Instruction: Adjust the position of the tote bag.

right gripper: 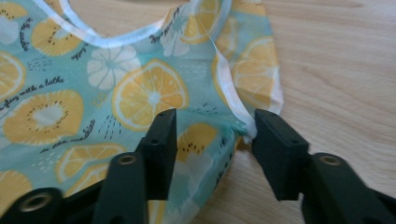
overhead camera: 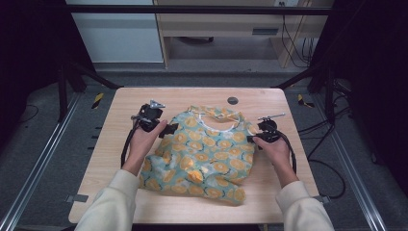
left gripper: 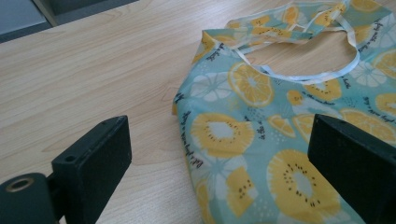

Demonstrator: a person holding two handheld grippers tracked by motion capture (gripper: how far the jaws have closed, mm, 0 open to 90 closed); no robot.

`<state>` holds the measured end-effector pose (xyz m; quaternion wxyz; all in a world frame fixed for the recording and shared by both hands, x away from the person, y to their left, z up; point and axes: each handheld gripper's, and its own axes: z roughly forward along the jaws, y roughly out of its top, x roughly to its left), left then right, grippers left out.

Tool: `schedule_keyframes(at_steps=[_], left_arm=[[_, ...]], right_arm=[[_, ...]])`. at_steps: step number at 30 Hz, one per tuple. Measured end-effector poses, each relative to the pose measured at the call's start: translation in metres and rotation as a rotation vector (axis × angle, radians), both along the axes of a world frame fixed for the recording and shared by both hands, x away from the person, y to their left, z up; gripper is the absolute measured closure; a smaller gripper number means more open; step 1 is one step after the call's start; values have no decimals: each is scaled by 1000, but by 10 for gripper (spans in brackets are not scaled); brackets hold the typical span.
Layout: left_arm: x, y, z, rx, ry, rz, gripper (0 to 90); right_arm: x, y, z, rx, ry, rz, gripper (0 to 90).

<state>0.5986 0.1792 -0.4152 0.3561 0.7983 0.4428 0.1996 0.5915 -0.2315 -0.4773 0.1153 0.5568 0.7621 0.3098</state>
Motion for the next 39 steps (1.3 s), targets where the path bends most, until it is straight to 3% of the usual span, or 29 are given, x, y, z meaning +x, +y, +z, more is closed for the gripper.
schedule_keyframes(at_steps=[2,3,4,5,7,10,17,28,39], left_arm=[[1,0,-1,2,6,3,57],[1,0,-1,2,6,3,57],[3,0,-2,13,11,1,57],[6,0,-6,18,26,14,55],[7,0,-8,19,37,16,53],[14,0,-17,37,87,26,50],[19,-5,-32,64,164,19,50],[20,-2,-43,34,217,18,82],[17,-10,-54,59,255,8,206]], right_arm=[[-2,3,0,-2,-22,20,772],[-2,3,0,-2,-22,20,772],[-2,4,0,7,-36,30,841],[-4,5,3,11,-73,37,897],[-5,6,4,6,-93,43,900],[-7,5,11,2,-152,44,900],[-9,4,10,-12,-169,67,900],[-10,4,11,-24,-187,76,898],[-11,3,14,-17,-192,75,898]])
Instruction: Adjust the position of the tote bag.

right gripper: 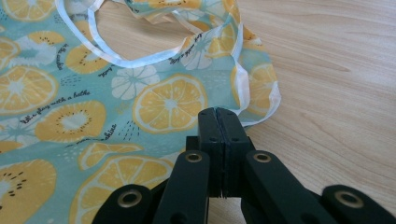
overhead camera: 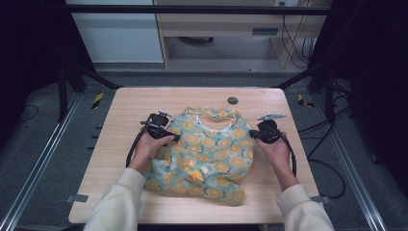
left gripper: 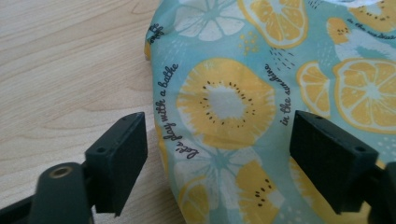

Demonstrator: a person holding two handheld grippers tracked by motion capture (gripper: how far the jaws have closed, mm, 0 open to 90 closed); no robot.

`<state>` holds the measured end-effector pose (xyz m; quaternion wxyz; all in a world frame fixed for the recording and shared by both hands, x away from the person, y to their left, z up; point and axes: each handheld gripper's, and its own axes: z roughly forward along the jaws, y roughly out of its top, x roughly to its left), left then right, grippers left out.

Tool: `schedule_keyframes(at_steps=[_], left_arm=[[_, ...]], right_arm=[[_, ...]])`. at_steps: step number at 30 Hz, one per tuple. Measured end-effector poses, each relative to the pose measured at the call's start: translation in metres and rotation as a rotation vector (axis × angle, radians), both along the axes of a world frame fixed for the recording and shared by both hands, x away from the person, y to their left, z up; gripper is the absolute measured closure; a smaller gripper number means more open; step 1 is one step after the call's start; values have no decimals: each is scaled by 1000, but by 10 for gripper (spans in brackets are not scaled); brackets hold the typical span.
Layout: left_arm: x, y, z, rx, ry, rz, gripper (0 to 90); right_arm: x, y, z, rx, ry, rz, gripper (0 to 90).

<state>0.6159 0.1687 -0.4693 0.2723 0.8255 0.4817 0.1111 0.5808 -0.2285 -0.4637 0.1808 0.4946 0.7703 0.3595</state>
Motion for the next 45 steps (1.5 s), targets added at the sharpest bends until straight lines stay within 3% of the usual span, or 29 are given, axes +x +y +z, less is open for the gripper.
schedule_keyframes(at_steps=[8,10,16,21,23,25,26,28,32,34,36,39,45], left_arm=[[-2,-3,-5,29,16,-17,452],[-3,-3,-5,32,9,-18,618],[-6,-3,-4,24,1,-65,863],[-8,-3,-3,25,-18,-77,899],[-9,-2,0,23,-42,-74,900],[-13,-2,7,37,-90,-83,900],[-13,-2,7,37,-90,-83,900],[-18,-1,14,49,-137,-83,900],[-25,2,30,27,-209,-79,900],[-31,3,40,12,-262,-71,900],[-33,5,43,6,-278,-69,900],[-38,9,53,-17,-316,-61,900],[-52,18,73,-60,-380,-65,900]], right_arm=[[0,0,0,1,-5,-7,899],[0,0,1,3,-9,-4,899],[-1,1,2,2,-13,-4,900],[-2,0,5,10,-20,-2,900],[-2,0,5,6,-24,-3,900],[-5,-2,8,11,-32,0,900],[-5,-2,8,11,-32,0,900],[-8,-4,13,22,-54,6,900],[-15,-7,24,33,-97,15,900],[-21,-9,35,44,-140,20,900],[-24,-9,39,51,-150,19,900],[-33,-10,56,68,-212,34,900],[-46,-10,75,101,-265,51,900]])
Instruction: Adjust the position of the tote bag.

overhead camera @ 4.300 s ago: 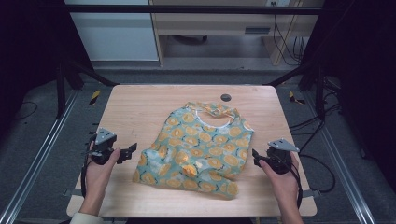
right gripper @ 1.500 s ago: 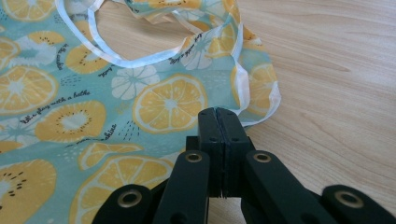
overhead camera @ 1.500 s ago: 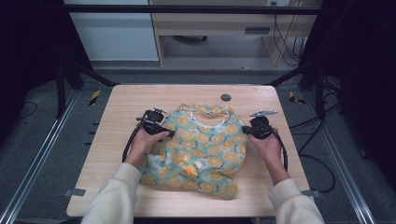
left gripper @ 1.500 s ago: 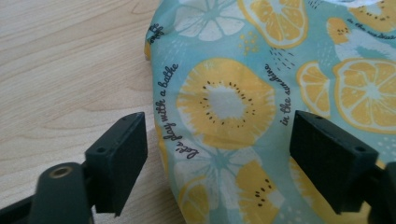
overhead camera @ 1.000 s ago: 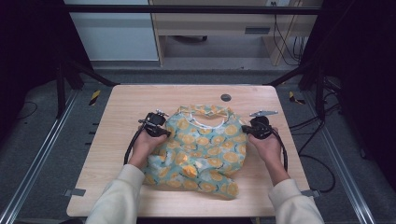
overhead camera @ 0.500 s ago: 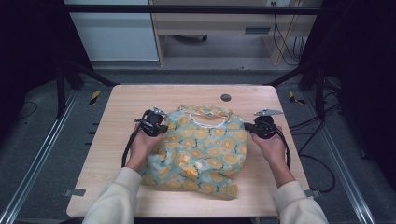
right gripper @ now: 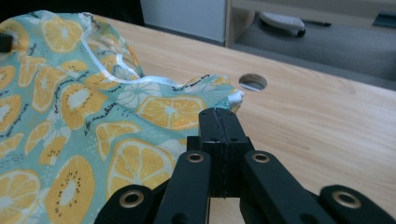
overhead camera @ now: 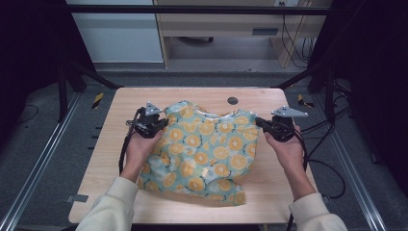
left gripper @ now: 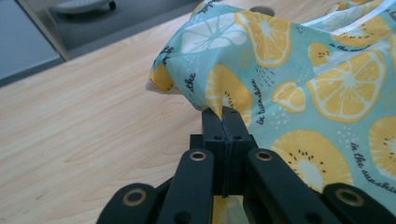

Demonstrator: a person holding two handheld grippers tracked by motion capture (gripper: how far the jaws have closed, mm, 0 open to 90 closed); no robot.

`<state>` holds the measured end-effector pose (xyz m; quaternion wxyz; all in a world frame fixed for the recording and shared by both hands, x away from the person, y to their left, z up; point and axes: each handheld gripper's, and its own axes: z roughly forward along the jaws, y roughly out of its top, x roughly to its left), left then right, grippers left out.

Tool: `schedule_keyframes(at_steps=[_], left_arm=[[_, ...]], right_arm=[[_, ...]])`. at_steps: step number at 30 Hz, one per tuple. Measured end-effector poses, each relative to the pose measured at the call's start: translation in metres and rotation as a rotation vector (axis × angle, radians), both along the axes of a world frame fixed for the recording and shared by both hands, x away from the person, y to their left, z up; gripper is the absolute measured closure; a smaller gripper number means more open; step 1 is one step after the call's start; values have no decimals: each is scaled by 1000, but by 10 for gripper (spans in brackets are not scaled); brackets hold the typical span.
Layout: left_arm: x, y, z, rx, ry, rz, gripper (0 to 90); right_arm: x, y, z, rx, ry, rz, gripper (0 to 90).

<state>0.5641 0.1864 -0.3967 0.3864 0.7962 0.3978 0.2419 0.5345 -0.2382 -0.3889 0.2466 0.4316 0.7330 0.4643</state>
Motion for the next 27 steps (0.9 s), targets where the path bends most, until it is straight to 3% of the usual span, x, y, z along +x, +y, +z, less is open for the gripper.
schedule_keyframes(at_steps=[5,8,13,27], left_arm=[[-18,11,11,-43,-51,-16,900],[-35,19,17,-58,-93,-30,900],[-52,27,18,-93,-126,-33,900],[-96,43,14,-173,-175,-56,900]], right_arm=[[-15,2,7,15,-36,26,900],[-33,4,16,24,-85,51,900],[-54,8,25,26,-125,80,900],[-97,11,17,22,-150,133,900]])
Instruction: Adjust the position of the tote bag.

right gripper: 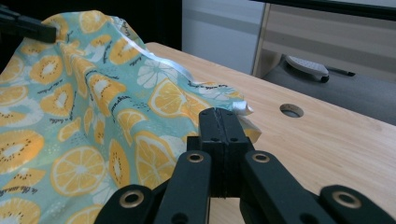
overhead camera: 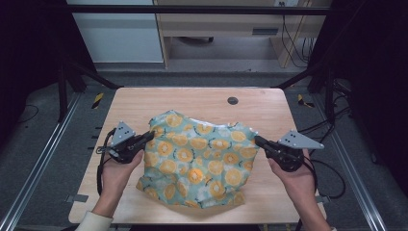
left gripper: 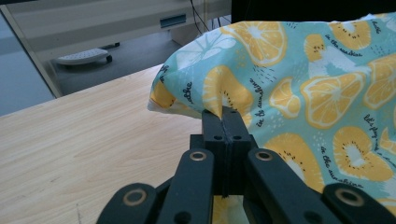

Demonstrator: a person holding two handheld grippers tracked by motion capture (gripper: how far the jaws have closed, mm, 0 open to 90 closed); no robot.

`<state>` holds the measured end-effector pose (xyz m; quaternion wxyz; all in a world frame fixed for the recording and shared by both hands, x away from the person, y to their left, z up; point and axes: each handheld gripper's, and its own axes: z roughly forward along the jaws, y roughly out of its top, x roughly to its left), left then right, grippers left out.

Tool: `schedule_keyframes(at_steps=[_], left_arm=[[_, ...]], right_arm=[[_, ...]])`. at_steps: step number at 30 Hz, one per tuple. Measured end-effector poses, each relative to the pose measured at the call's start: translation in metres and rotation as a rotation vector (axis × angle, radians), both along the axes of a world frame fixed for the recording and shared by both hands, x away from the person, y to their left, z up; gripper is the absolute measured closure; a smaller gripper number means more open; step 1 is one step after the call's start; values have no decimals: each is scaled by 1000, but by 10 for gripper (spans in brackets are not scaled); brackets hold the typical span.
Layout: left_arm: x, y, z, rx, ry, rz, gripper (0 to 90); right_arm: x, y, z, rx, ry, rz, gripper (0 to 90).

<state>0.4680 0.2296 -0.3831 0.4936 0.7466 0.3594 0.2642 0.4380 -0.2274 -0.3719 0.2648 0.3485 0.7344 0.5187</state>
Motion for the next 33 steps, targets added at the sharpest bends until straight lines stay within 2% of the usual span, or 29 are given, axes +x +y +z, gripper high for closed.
schedule_keyframes(at_steps=[7,14,25,33], left_arm=[[-16,1,-1,-5,-13,-16,900],[-23,6,-2,-19,-9,-21,900],[-47,16,-13,-32,-4,-37,900],[-58,19,-20,-30,5,-52,900]], right_arm=[[-15,-2,0,8,-5,6,900],[-22,0,-3,9,-7,17,900],[-36,5,-10,12,-2,33,900],[-46,6,-15,13,4,42,900]])
